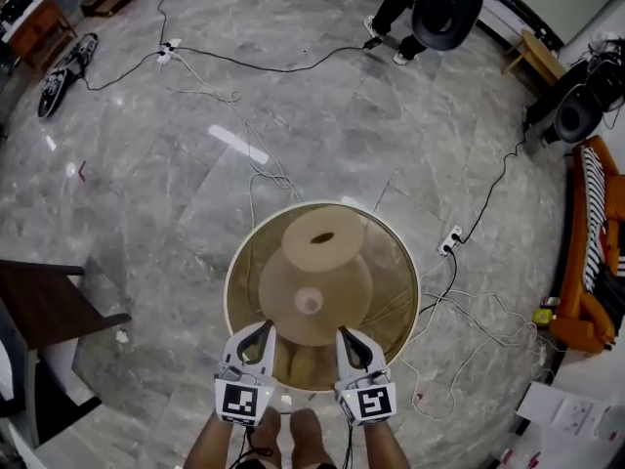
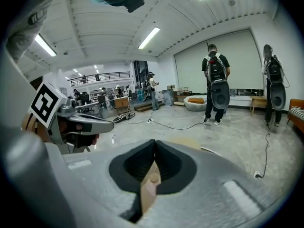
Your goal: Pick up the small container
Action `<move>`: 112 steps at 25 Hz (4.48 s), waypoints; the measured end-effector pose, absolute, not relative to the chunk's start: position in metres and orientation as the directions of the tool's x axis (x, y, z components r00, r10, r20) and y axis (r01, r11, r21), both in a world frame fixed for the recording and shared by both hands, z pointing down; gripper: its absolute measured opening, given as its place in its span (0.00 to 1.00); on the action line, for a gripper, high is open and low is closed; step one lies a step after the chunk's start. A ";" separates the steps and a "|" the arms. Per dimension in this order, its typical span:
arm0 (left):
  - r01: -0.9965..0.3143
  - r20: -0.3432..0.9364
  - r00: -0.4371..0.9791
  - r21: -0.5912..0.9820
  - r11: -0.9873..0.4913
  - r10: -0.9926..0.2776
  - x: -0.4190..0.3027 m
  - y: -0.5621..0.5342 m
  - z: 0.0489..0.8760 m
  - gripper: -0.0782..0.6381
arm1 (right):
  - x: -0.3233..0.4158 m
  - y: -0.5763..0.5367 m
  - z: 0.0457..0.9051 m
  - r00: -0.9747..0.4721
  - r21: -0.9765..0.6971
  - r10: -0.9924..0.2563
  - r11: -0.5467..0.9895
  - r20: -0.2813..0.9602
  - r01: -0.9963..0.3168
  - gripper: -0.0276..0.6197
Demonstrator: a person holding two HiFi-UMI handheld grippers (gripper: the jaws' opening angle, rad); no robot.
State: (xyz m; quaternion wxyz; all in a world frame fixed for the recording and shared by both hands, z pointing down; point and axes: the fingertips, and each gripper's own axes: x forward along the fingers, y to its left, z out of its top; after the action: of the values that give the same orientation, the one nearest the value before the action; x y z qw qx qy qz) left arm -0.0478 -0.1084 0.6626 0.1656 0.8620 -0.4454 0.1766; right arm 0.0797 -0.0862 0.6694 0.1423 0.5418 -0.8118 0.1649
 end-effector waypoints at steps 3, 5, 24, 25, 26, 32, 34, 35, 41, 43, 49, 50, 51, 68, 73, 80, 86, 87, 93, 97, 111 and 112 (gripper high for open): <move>-0.821 0.460 0.540 0.104 -0.562 -0.705 -0.047 -0.108 0.694 0.13 | 0.084 -0.090 0.697 -0.374 -0.111 -0.829 0.361 0.417 -0.926 0.04; -0.826 0.468 0.533 0.106 -0.554 -0.705 -0.047 -0.108 0.711 0.13 | 0.085 -0.094 0.714 -0.378 -0.113 -0.824 0.366 0.422 -0.924 0.04; -0.878 0.519 0.466 0.177 -0.444 -0.716 -0.063 -0.104 0.794 0.13 | 0.040 -0.108 0.819 -0.531 -0.129 -0.720 0.536 0.447 -0.834 0.28; -0.880 0.520 0.464 0.178 -0.440 -0.718 -0.064 -0.103 0.796 0.13 | 0.038 -0.109 0.825 -0.533 -0.126 -0.715 0.540 0.453 -0.832 0.31; -0.882 0.521 0.460 0.179 -0.435 -0.719 -0.065 -0.102 0.798 0.13 | 0.037 -0.110 0.830 -0.533 -0.124 -0.711 0.542 0.459 -0.831 0.33; -0.888 0.531 0.451 0.183 -0.422 -0.717 -0.071 -0.101 0.810 0.13 | 0.030 -0.117 0.857 -0.525 -0.111 -0.697 0.547 0.488 -0.830 0.37; -0.889 0.536 0.448 0.185 -0.418 -0.715 -0.073 -0.100 0.814 0.13 | 0.028 -0.118 0.863 -0.526 -0.114 -0.695 0.547 0.490 -0.829 0.37; -0.891 0.538 0.446 0.188 -0.414 -0.715 -0.074 -0.100 0.816 0.13 | 0.026 -0.119 0.865 -0.528 -0.116 -0.696 0.548 0.487 -0.829 0.37; -0.894 0.546 0.441 0.202 -0.399 -0.712 -0.078 -0.097 0.827 0.13 | 0.020 -0.124 0.878 -0.520 -0.110 -0.686 0.548 0.509 -0.829 0.37; -0.896 0.548 0.439 0.205 -0.394 -0.712 -0.080 -0.097 0.829 0.13 | 0.019 -0.126 0.883 -0.516 -0.103 -0.687 0.547 0.512 -0.831 0.37; -0.900 0.567 0.430 0.203 -0.386 -0.703 -0.087 -0.099 0.837 0.13 | 0.018 -0.134 0.886 -0.499 -0.085 -0.702 0.536 0.509 -0.840 0.37; -0.900 0.569 0.429 0.204 -0.384 -0.702 -0.088 -0.099 0.837 0.13 | 0.018 -0.135 0.887 -0.493 -0.076 -0.704 0.535 0.511 -0.842 0.36; -0.901 0.571 0.428 0.205 -0.383 -0.700 -0.088 -0.100 0.838 0.13 | 0.019 -0.136 0.887 -0.486 -0.065 -0.708 0.533 0.513 -0.844 0.34; -0.899 0.574 0.432 0.212 -0.384 -0.696 -0.087 -0.104 0.842 0.13 | 0.020 -0.138 0.888 -0.440 0.020 -0.738 0.522 0.512 -0.853 0.23; -0.898 0.575 0.433 0.208 -0.388 -0.694 -0.088 -0.104 0.840 0.13 | 0.019 -0.137 0.887 -0.441 0.019 -0.733 0.525 0.518 -0.851 0.23; -0.895 0.560 0.438 0.201 -0.398 -0.703 -0.091 -0.108 0.823 0.13 | 0.018 -0.126 0.874 -0.444 0.009 -0.726 0.526 0.525 -0.851 0.22; -0.889 0.540 0.449 0.188 -0.418 -0.712 -0.085 -0.115 0.791 0.13 | 0.024 -0.128 0.839 -0.444 0.007 -0.740 0.518 0.505 -0.856 0.22; -0.887 0.534 0.451 0.186 -0.422 -0.714 -0.084 -0.116 0.784 0.13 | 0.024 -0.128 0.831 -0.443 0.007 -0.744 0.516 0.501 -0.857 0.22; -0.866 0.490 0.477 0.117 -0.487 -0.730 -0.082 -0.122 0.740 0.13 | 0.030 -0.136 0.776 -0.440 0.010 -0.777 0.498 0.451 -0.867 0.22; -0.874 0.480 0.473 0.145 -0.465 -0.739 -0.078 -0.124 0.697 0.13 | 0.035 -0.135 0.734 -0.440 0.016 -0.798 0.489 0.412 -0.872 0.22; -0.810 0.374 0.544 0.000 -0.586 -0.751 -0.063 -0.116 0.560 0.13 | 0.050 -0.112 0.580 -0.408 0.002 -0.833 0.440 0.373 -0.898 0.22; -0.807 0.367 0.549 -0.002 -0.591 -0.751 -0.062 -0.116 0.550 0.13 | 0.051 -0.109 0.569 -0.405 0.002 -0.836 0.436 0.369 -0.900 0.22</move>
State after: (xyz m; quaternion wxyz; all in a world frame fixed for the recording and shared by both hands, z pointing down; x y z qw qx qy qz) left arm -0.0618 -0.1156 0.5496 0.0836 0.8761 -0.4445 0.1672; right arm 0.0507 -0.1091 0.5692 0.1599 0.5215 -0.8323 0.0991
